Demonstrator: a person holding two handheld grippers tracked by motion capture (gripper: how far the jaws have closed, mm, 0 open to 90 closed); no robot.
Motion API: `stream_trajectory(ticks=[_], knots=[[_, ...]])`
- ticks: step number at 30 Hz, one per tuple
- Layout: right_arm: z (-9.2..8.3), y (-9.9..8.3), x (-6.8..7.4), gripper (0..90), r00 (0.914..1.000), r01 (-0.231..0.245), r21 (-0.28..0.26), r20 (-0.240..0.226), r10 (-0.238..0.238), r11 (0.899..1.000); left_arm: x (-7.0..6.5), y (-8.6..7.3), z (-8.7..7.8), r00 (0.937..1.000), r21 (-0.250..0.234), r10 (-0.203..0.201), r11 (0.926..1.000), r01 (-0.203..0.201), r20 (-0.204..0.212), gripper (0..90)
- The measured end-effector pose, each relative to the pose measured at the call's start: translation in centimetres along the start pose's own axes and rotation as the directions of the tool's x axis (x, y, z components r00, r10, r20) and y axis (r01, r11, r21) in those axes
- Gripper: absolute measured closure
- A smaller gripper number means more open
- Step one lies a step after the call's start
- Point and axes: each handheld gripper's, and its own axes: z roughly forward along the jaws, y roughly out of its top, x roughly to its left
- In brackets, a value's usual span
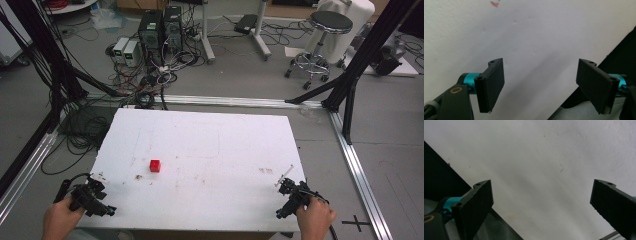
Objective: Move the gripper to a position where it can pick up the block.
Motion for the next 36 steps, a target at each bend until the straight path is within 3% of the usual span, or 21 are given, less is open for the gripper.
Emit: stream_trajectory(ticks=[4,7,11,12,16,19,20,23,25,28,33,34,35,36], knots=[[0.0,-0.1,0.1,3.9,1.0,0.0,0.001,0.0,0.0,1.0,0.2,0.2,-0.3,0.9992,-0.01,0.005,0.9999,-0.004,0.038,23.0],[0.0,-0.2,0.1,3.9,1.0,-0.002,-0.003,0.001,0.002,1.0,0.1,0.6,-0.5,0.9983,-0.004,0.03,0.9996,-0.029,0.05,23.0],[-0.1,-0.3,0.1,3.9,1.0,-0.003,-0.011,0.001,0.003,1.0,0.1,1.3,-0.5,0.9976,0.02,0.054,0.9983,-0.054,0.043,23.0],[-0.1,-0.3,0.0,3.9,1.0,0.002,-0.011,0.004,-0.002,1.0,0.2,1.5,-0.5,0.9965,0.048,0.072,0.9961,-0.074,0.043,23.0],[-0.1,-0.3,0.0,3.9,1.0,0.003,-0.012,0.004,-0.003,1.0,0.5,1.8,-0.6,0.9921,0.08,0.114,0.9898,-0.118,0.053,23.0],[-0.2,-0.3,0.0,3.9,1.0,-0.002,-0.009,0.002,0.002,1.0,0.9,2.0,-0.8,0.9903,0.083,0.117,0.9889,-0.123,0.075,22.9],[-0.2,-0.4,0.0,3.9,1.0,-0.003,-0.008,0.0,0.003,1.0,1.3,2.4,-0.9,0.9934,0.102,0.096,0.9896,-0.102,0.062,22.8],[-0.1,-0.4,0.0,3.9,1.0,-0.003,-0.007,0.003,0.003,1.0,1.7,2.7,-1.1,0.992,0.104,0.115,0.9874,-0.12,0.052,22.6],[-0.1,-0.4,0.0,3.9,1.0,-0.005,-0.006,0.002,0.005,1.0,1.9,3.2,-1.3,0.9912,0.118,0.123,0.9847,-0.128,0.048,22.7],[-0.1,-0.4,0.0,3.9,1.0,-0.004,-0.012,0.001,0.004,1.0,2.1,4.3,-1.4,0.9873,0.164,0.158,0.9736,-0.159,0.02,22.7],[-0.2,-0.5,-0.1,3.9,1.0,-0.003,-0.015,0.004,0.003,1.0,2.0,5.4,-1.3,0.9841,0.168,0.178,0.97,-0.176,0.006,22.7],[-0.2,-0.6,-0.1,3.9,0.9999,-0.007,-0.016,0.007,0.007,1.0,2.0,5.9,-1.2,0.9758,0.187,0.218,0.9585,-0.215,0.002,22.7],[-0.2,-0.6,-0.1,3.9,0.9999,-0.007,-0.016,0.007,0.007,1.0,2.0,5.9,-1.2,0.9758,0.187,0.218,0.9585,-0.215,0.002,22.7],[-0.2,-0.6,-0.1,3.9,1.0,-0.008,-0.016,0.005,0.008,1.0,1.8,6.3,-1.0,0.971,0.193,0.238,0.9541,-0.229,-0.023,22.7]])
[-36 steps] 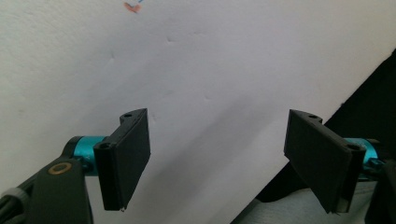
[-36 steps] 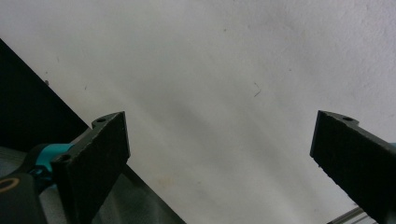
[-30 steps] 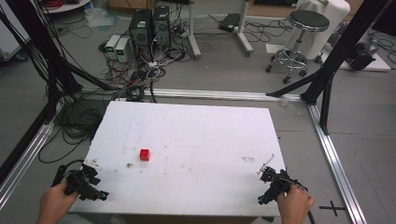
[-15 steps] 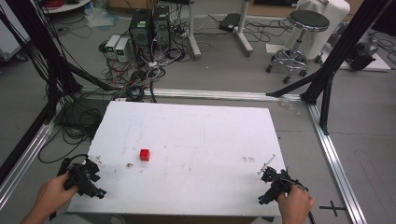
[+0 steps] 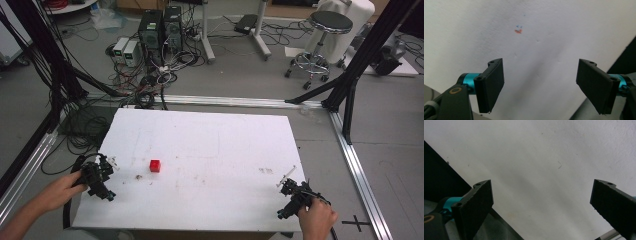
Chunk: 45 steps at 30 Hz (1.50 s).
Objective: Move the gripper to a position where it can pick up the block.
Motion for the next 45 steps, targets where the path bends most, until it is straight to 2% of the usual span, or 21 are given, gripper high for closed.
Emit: stream_trajectory(ticks=[1,2,3,4,5,6,9,17,23,24,27,28,32,35,36,37,40,45], knots=[[0.0,0.0,0.0,3.9,1.0,0.0,0.0,0.0,0.0,1.0,0.0,0.0,0.0,1.0,0.0,0.0,1.0,0.0,0.0,22.7],[0.0,0.0,0.0,3.9,1.0,0.003,-0.001,0.001,-0.003,1.0,0.2,0.5,0.0,1.0,0.03,-0.007,0.9995,0.007,-0.003,23.0],[0.0,0.0,0.0,3.9,1.0,0.003,-0.001,0.001,-0.003,1.0,0.2,0.5,0.0,1.0,0.03,-0.007,0.9995,0.007,-0.003,23.1],[0.0,0.1,0.0,3.9,1.0,0.005,0.001,-0.001,-0.005,1.0,0.5,1.1,0.0,0.9992,0.048,-0.02,0.9986,0.021,-0.035,23.1],[0.0,0.1,0.0,3.9,1.0,0.005,0.001,-0.001,-0.005,1.0,0.5,1.1,0.0,0.9992,0.048,-0.02,0.9986,0.021,-0.035,23.3],[0.1,0.1,0.0,4.0,1.0,0.007,-0.002,-0.001,-0.007,1.0,0.6,1.6,-0.1,0.997,0.041,-0.041,0.9982,0.044,-0.066,23.3],[0.0,0.1,0.0,3.9,1.0,0.008,-0.002,-0.001,-0.008,1.0,0.8,2.1,-0.2,0.9964,0.047,-0.051,0.9974,0.054,-0.068,23.1],[0.0,0.0,0.0,3.9,1.0,0.004,-0.007,-0.001,-0.004,1.0,1.5,3.8,-0.9,0.9962,0.081,-0.04,0.9956,0.046,-0.077,23.2],[-0.1,-0.2,-0.1,3.9,1.0,0.002,-0.007,-0.002,-0.002,1.0,1.9,4.8,-1.0,0.9961,0.09,-0.014,0.9957,0.022,-0.087,23.4],[-0.1,-0.2,-0.1,3.9,1.0,0.002,-0.01,-0.002,-0.002,1.0,2.0,5.0,-1.1,0.9975,0.088,0.003,0.9961,0.003,-0.071,23.2],[-0.1,-0.2,-0.1,3.9,1.0,0.001,-0.01,-0.002,-0.001,1.0,2.1,5.3,-1.3,0.9978,0.08,0.017,0.9967,-0.012,-0.065,23.2],[-0.1,-0.1,-0.1,3.9,1.0,0.0,-0.009,-0.003,0.0,1.0,2.1,5.6,-1.5,0.9978,0.075,0.034,0.9967,-0.03,-0.057,23.2],[0.0,-0.1,0.0,3.9,1.0,0.006,-0.004,-0.002,-0.006,1.0,2.2,6.1,-1.7,0.9963,0.073,0.06,0.9958,-0.056,-0.062,23.2],[-0.1,0.0,0.0,3.9,1.0,0.006,-0.006,-0.002,-0.006,1.0,2.4,6.7,-1.9,0.9941,0.07,0.079,0.9949,-0.073,-0.074,23.2],[-0.1,0.0,0.0,3.9,1.0,0.004,-0.009,-0.002,-0.004,1.0,2.5,6.9,-2.1,0.9904,0.068,0.107,0.9926,-0.101,-0.088,23.3],[-0.1,0.0,0.0,3.9,1.0,0.004,-0.009,-0.002,-0.004,1.0,2.5,6.9,-2.1,0.9904,0.068,0.107,0.9926,-0.101,-0.088,23.3],[0.0,0.0,-0.1,3.9,0.9999,0.012,-0.006,-0.001,-0.012,1.0,2.9,7.4,-2.8,0.9839,0.049,0.158,0.9868,-0.154,-0.084,23.3],[0.0,0.1,0.0,3.9,0.9999,0.017,-0.006,0.0,-0.017,1.0,3.3,8.1,-3.7,0.9782,0.036,0.183,0.983,-0.18,-0.098,23.3]])
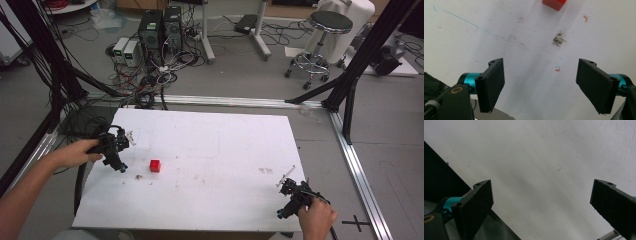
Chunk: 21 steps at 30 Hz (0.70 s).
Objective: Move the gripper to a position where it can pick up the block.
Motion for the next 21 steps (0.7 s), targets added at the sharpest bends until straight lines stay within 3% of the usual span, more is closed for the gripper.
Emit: stream_trajectory(ticks=[5,14,16,17,21], knots=[[0.1,0.1,0.1,3.9,1.0,0.003,0.0,-0.002,-0.003,1.0,0.6,0.8,-1.1,0.9978,-0.033,0.065,0.9974,-0.065,0.013,23.3],[0.0,0.1,0.1,3.9,1.0,0.005,-0.003,0.0,-0.005,1.0,0.8,2.0,-1.5,0.9919,-0.034,0.125,0.9916,-0.124,0.02,23.3],[-0.1,0.1,0.1,3.9,1.0,0.002,-0.002,0.001,-0.002,1.0,0.8,2.3,-1.5,0.9897,-0.042,0.141,0.9893,-0.139,0.025,23.3],[-0.1,0.1,0.1,3.9,1.0,0.001,-0.003,0.002,-0.001,1.0,0.8,2.5,-1.5,0.9853,-0.045,0.17,0.9846,-0.169,0.019,23.3],[0.0,0.1,0.1,4.0,1.0,0.005,0.001,-0.003,-0.005,1.0,0.9,3.0,-1.2,0.9802,-0.034,0.196,0.9803,-0.195,0.031,23.3]])
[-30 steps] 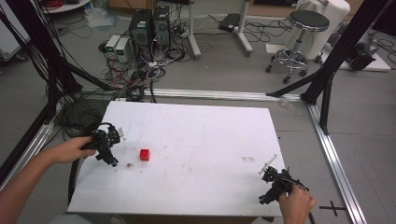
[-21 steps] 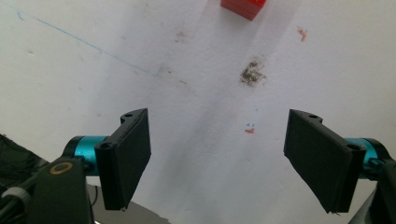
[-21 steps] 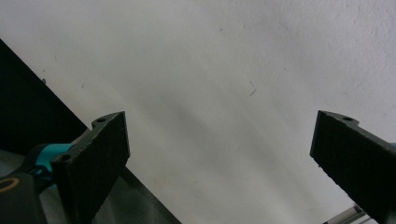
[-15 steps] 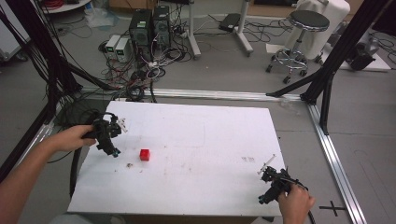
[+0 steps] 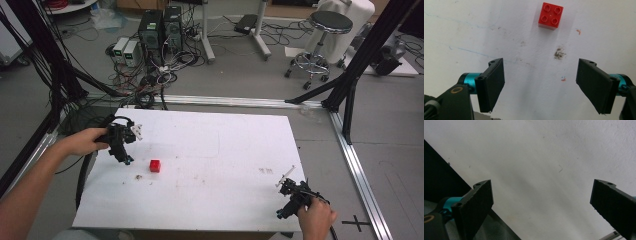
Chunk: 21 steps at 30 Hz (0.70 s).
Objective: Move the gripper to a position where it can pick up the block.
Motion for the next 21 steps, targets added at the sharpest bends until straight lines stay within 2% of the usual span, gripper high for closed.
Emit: stream_trajectory(ticks=[5,6,11,15,21], knots=[[0.0,0.1,0.0,3.9,1.0,0.0,0.003,0.001,0.0,1.0,0.1,0.6,0.4,0.9993,0.016,0.033,0.9993,-0.034,0.015,23.3],[0.1,0.1,0.0,3.9,1.0,0.001,-0.001,0.001,-0.001,1.0,0.1,0.9,0.6,0.9979,0.026,0.057,0.998,-0.058,0.029,23.3],[0.1,0.1,0.0,3.9,1.0,0.001,0.001,-0.001,-0.001,1.0,0.1,1.6,1.3,0.9967,0.025,0.077,0.9967,-0.078,0.027,23.3],[0.1,0.1,0.0,3.9,1.0,0.003,0.0,0.0,-0.003,1.0,0.0,2.2,2.0,0.9965,0.026,0.078,0.9966,-0.079,0.031,23.3],[0.2,0.2,0.1,3.9,1.0,0.007,-0.002,0.0,-0.007,1.0,-0.1,3.3,3.2,0.9927,0.034,0.111,0.993,-0.113,0.047,23.3]])
